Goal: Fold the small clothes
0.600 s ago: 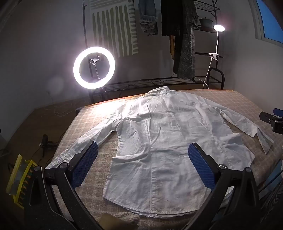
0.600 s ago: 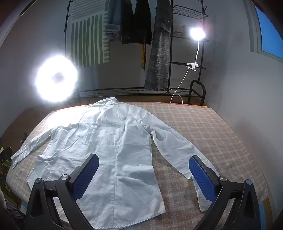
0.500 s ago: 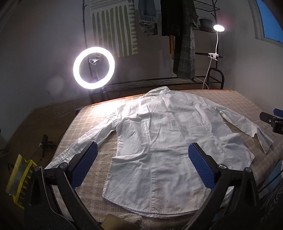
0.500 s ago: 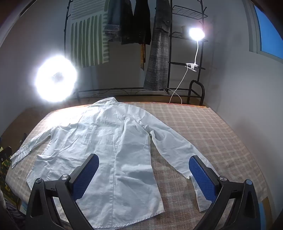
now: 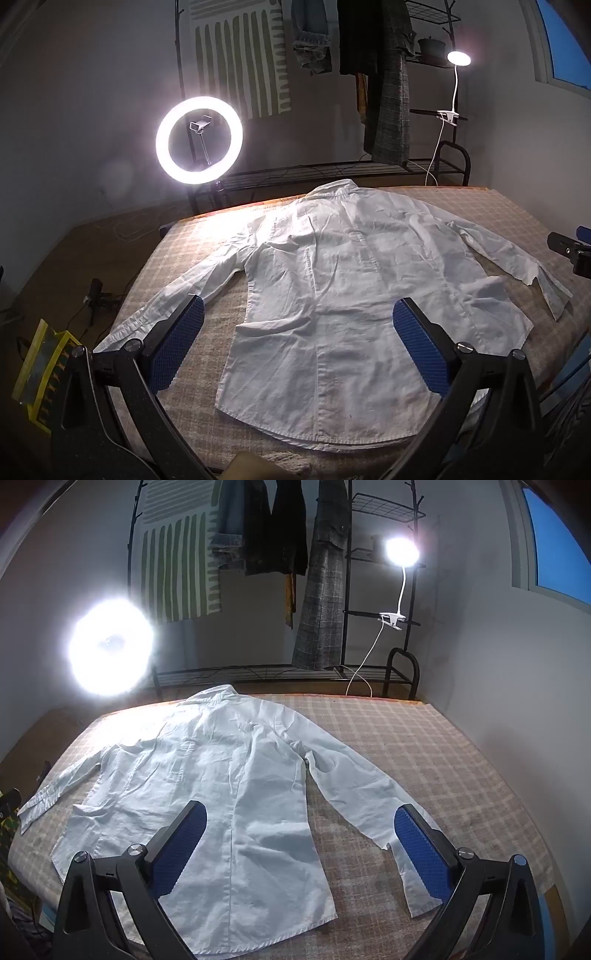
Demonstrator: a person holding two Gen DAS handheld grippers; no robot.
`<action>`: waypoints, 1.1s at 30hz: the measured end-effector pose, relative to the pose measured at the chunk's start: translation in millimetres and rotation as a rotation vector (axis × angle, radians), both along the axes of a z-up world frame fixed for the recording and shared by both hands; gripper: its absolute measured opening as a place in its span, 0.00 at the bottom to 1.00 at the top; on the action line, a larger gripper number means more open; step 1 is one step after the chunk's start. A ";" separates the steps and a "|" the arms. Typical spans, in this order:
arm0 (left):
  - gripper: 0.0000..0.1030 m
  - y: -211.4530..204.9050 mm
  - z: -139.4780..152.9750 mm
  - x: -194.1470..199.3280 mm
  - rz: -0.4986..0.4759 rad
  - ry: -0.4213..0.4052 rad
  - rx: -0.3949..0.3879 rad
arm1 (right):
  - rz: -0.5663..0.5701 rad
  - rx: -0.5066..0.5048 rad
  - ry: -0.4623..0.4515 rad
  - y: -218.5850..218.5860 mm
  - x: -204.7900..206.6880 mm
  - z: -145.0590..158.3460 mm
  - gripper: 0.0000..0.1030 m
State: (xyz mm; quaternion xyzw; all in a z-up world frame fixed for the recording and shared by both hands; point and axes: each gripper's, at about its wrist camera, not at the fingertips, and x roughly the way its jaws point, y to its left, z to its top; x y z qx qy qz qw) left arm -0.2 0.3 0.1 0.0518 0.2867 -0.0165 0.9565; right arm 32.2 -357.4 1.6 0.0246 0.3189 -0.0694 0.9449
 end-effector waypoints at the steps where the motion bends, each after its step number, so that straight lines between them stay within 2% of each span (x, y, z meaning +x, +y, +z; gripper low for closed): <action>1: 1.00 0.3 0.0 0.0 0.000 0.000 0.001 | -0.001 -0.002 -0.002 0.2 -1.1 0.3 1.00; 33: 1.00 0.8 0.1 0.2 0.001 0.001 0.001 | 0.012 -0.011 -0.012 8.1 4.5 3.0 1.00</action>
